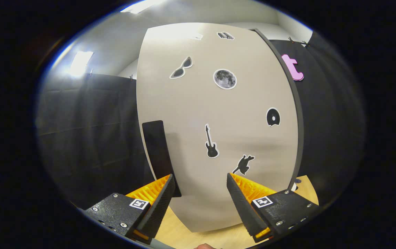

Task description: Open the shoe cabinet door, grab the shoes and put them into the shoe cabinet, then close the shoe cabinet door.

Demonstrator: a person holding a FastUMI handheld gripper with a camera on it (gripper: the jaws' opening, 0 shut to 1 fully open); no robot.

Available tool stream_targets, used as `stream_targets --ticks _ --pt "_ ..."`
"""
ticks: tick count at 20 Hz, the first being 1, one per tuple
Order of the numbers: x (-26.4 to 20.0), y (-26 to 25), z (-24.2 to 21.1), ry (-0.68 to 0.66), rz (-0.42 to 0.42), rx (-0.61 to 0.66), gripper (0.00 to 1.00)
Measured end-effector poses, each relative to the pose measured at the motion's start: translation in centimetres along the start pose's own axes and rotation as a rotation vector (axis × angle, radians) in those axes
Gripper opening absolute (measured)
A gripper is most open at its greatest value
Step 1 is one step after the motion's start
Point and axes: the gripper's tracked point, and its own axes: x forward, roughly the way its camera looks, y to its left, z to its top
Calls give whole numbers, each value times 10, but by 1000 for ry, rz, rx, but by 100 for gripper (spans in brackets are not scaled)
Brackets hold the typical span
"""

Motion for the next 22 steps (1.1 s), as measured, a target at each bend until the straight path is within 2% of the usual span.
stream_targets --ticks 5,8,15,20,22 --pt "24 10 4 -8 19 25 94" --pt "38 26 4 -8 60 45 95" --pt "53 28 11 6 -22 -25 95" --pt "57 27 11 38 -67 -6 95" --pt "54 27 24 7 -98 -23 95"
